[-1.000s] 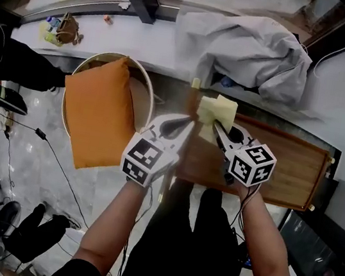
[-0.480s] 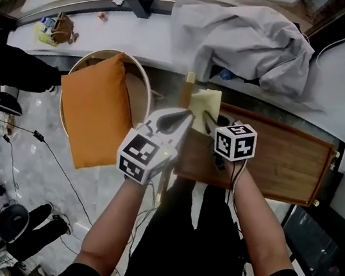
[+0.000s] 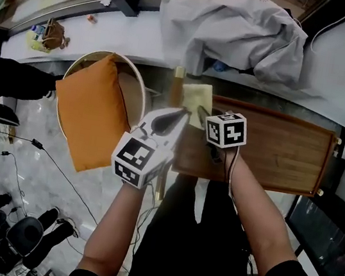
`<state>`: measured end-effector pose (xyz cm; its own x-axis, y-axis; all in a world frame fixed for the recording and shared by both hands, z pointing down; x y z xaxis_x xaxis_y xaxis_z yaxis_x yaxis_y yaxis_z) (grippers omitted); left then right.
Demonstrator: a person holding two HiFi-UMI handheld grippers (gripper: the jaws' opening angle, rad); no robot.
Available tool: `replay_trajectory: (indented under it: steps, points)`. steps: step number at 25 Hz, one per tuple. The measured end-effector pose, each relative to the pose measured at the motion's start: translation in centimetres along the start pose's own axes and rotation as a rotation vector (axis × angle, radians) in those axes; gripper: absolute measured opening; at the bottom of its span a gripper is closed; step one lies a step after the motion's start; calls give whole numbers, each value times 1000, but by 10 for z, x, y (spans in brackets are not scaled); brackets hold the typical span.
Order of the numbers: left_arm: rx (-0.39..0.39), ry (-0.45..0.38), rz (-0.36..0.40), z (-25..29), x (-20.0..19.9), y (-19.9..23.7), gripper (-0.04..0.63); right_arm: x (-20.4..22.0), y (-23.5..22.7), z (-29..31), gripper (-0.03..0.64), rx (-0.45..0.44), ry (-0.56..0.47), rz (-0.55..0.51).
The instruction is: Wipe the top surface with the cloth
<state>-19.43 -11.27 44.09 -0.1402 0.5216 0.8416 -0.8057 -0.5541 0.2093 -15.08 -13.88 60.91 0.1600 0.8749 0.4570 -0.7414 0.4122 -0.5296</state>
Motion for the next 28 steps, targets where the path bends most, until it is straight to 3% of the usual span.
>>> replay_trajectory:
  steps: [6,28]
  points:
    - [24,1,-29,6,-3,-10,9,2,-11,-5,32,42,21,1]
    - [90,33,5,41,-9,-64,9,11,-79,-58,32,122,10,80]
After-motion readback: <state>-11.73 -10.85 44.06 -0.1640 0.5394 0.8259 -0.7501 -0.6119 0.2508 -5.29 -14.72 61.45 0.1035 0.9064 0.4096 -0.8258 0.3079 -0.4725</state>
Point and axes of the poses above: the fingertips, and each gripper's own axes: z forward along the fingers, y to its left, x out of its underside, the point moved 1 cm from there along -z, backward along the fingers, and after that the axes turned 5 degrees about z, right-handed, at the moved point
